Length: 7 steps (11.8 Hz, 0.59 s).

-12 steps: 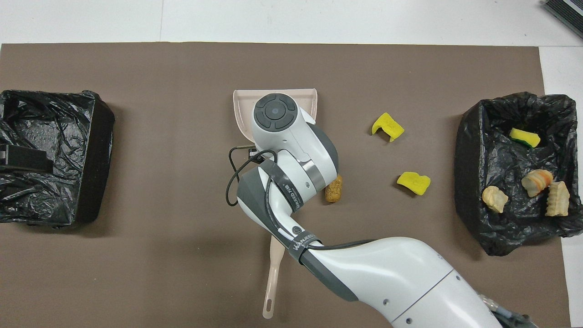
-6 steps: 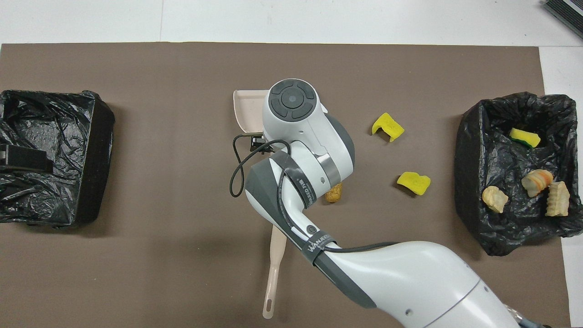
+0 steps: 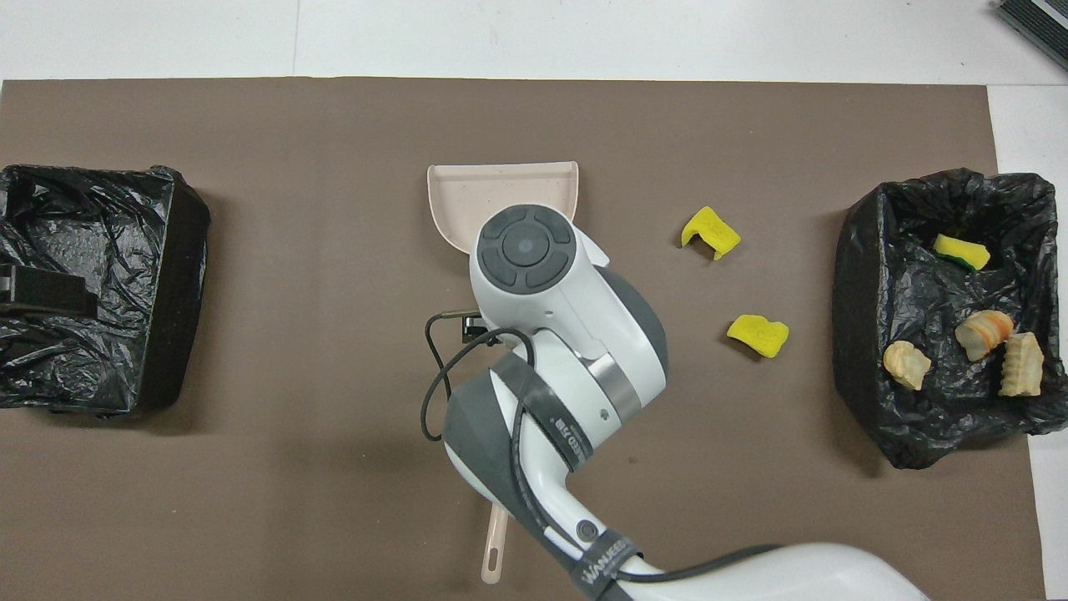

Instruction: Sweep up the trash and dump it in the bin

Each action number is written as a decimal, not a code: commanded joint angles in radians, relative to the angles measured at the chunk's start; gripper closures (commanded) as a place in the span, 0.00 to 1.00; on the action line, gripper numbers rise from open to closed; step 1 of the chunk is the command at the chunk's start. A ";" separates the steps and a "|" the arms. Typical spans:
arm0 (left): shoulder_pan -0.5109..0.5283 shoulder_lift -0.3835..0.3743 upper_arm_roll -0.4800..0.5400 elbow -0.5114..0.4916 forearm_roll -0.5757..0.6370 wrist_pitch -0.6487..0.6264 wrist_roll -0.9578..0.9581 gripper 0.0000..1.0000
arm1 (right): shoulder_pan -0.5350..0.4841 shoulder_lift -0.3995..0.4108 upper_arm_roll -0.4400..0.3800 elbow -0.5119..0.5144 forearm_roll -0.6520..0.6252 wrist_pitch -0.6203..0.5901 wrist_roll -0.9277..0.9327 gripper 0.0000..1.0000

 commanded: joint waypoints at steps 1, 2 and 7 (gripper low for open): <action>-0.016 -0.001 0.009 0.009 -0.002 -0.022 -0.007 0.00 | 0.053 -0.137 0.000 -0.222 0.023 0.076 0.095 0.00; -0.016 -0.001 0.009 0.009 -0.002 -0.023 -0.007 0.00 | 0.077 -0.172 0.000 -0.291 0.025 0.126 0.124 0.00; -0.016 -0.001 0.009 0.009 -0.002 -0.025 -0.012 0.00 | 0.151 -0.252 0.002 -0.519 0.107 0.309 0.228 0.12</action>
